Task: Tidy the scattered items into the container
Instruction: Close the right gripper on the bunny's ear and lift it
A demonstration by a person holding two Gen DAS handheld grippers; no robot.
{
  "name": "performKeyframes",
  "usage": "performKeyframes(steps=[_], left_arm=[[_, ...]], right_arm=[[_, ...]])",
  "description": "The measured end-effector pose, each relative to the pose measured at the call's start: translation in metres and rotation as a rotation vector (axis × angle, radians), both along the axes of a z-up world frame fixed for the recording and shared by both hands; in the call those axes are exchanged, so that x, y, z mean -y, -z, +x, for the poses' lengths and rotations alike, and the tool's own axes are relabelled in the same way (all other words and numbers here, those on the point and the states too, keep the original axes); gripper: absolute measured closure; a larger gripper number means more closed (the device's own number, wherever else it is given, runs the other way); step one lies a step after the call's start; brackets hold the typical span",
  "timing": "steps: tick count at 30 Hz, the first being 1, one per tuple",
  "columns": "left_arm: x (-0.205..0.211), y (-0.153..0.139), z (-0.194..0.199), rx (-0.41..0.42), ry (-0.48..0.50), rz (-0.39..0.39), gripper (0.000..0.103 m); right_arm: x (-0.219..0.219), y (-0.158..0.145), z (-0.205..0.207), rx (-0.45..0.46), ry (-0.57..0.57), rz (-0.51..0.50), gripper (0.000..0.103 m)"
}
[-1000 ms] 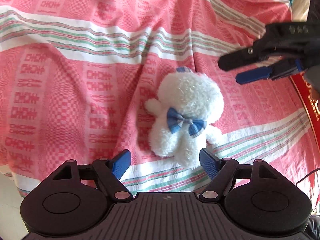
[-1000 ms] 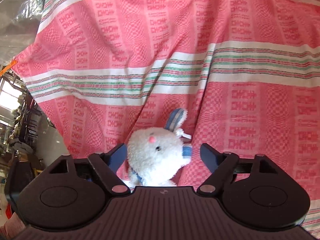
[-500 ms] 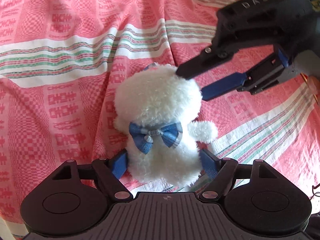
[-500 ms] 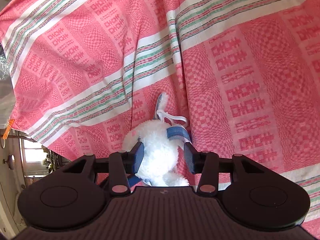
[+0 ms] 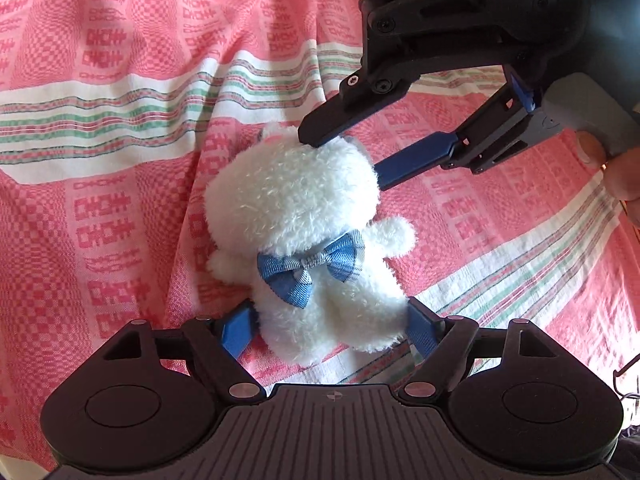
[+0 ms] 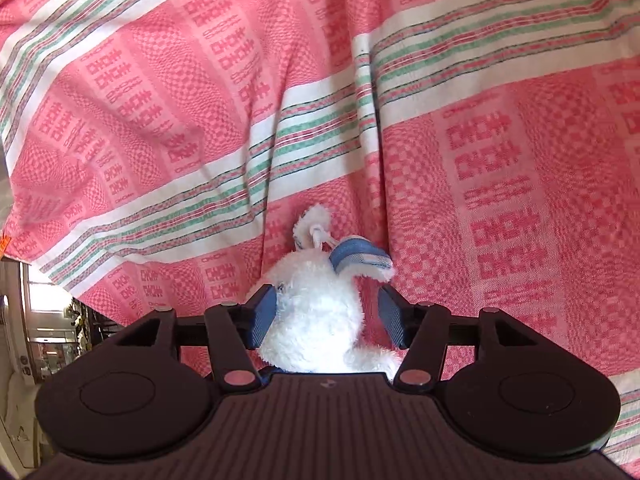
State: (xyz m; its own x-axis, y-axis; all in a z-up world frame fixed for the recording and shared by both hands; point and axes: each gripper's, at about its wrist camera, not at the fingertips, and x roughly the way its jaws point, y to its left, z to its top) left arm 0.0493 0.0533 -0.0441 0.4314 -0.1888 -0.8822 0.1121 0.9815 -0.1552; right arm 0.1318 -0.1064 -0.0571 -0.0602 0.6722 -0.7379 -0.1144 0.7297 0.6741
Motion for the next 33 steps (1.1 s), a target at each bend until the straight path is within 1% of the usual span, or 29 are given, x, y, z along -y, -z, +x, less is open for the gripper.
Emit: performKeyframes(steps=[2, 3, 4, 5, 6, 10, 11, 13, 15, 16, 17, 19, 21, 22, 25, 26, 28, 30, 31, 32, 33], left_arm=[[0.001, 0.000, 0.001, -0.001, 0.001, 0.002, 0.016], [0.002, 0.000, 0.002, -0.001, 0.001, 0.002, 0.016], [0.002, 0.000, 0.002, -0.002, 0.001, 0.001, 0.016], [0.002, 0.000, 0.002, -0.003, -0.002, -0.004, 0.016], [0.003, 0.000, 0.003, -0.004, -0.004, -0.013, 0.016], [0.013, 0.000, 0.006, -0.012, 0.013, -0.037, 0.018], [0.019, 0.003, 0.012, -0.020, 0.020, -0.043, 0.018], [0.025, 0.002, 0.010, -0.029, 0.039, -0.044, 0.019], [0.022, -0.002, 0.005, -0.019, 0.043, -0.050, 0.018], [0.017, -0.007, 0.003, -0.012, 0.039, -0.058, 0.018], [0.011, -0.013, -0.001, 0.004, 0.028, -0.066, 0.018], [-0.006, -0.027, -0.003, 0.032, -0.014, -0.078, 0.018], [-0.024, -0.038, 0.003, 0.056, -0.075, -0.104, 0.018], [-0.033, -0.045, 0.013, 0.065, -0.123, -0.126, 0.018], [-0.047, -0.048, 0.041, 0.040, -0.233, -0.145, 0.018], [-0.048, -0.047, 0.053, 0.033, -0.248, -0.160, 0.019], [-0.045, -0.044, 0.075, 0.006, -0.249, -0.186, 0.019], [-0.039, -0.035, 0.096, -0.043, -0.241, -0.174, 0.021], [-0.039, -0.031, 0.103, -0.070, -0.246, -0.152, 0.026], [-0.036, -0.027, 0.111, -0.089, -0.244, -0.140, 0.029], [-0.034, -0.023, 0.118, -0.105, -0.236, -0.136, 0.034]], right_arm=[[-0.002, 0.004, 0.006, -0.004, 0.019, 0.007, 0.042], [-0.005, 0.005, 0.008, 0.005, 0.020, 0.004, 0.045], [-0.009, 0.005, 0.009, 0.018, 0.021, 0.005, 0.057], [-0.010, 0.006, 0.010, 0.025, 0.026, 0.013, 0.064], [-0.013, 0.006, 0.010, 0.040, 0.033, 0.018, 0.068], [-0.020, -0.006, 0.005, 0.140, -0.019, -0.009, 0.074], [-0.022, -0.011, 0.002, 0.174, -0.051, -0.020, 0.074], [-0.021, -0.020, -0.004, 0.235, -0.114, -0.040, 0.075], [-0.014, -0.027, -0.011, 0.293, -0.162, -0.059, 0.076], [-0.008, -0.031, -0.012, 0.323, -0.176, -0.073, 0.079], [-0.002, -0.032, -0.013, 0.338, -0.185, -0.088, 0.082], [0.008, -0.031, -0.011, 0.337, -0.194, -0.106, 0.098], [0.015, -0.026, -0.009, 0.333, -0.197, -0.128, 0.098], [0.018, -0.023, -0.009, 0.327, -0.192, -0.133, 0.098], [0.020, -0.018, -0.012, 0.319, -0.178, -0.122, 0.098], [0.019, -0.017, -0.012, 0.317, -0.173, -0.116, 0.098], [0.016, -0.017, -0.012, 0.319, -0.172, -0.116, 0.098], [0.015, -0.017, -0.012, 0.322, -0.173, -0.115, 0.098], [0.015, -0.017, -0.012, 0.321, -0.172, -0.115, 0.098], [0.015, -0.018, -0.012, 0.321, -0.171, -0.115, 0.098], [0.015, -0.018, -0.011, 0.320, -0.169, -0.116, 0.098]])
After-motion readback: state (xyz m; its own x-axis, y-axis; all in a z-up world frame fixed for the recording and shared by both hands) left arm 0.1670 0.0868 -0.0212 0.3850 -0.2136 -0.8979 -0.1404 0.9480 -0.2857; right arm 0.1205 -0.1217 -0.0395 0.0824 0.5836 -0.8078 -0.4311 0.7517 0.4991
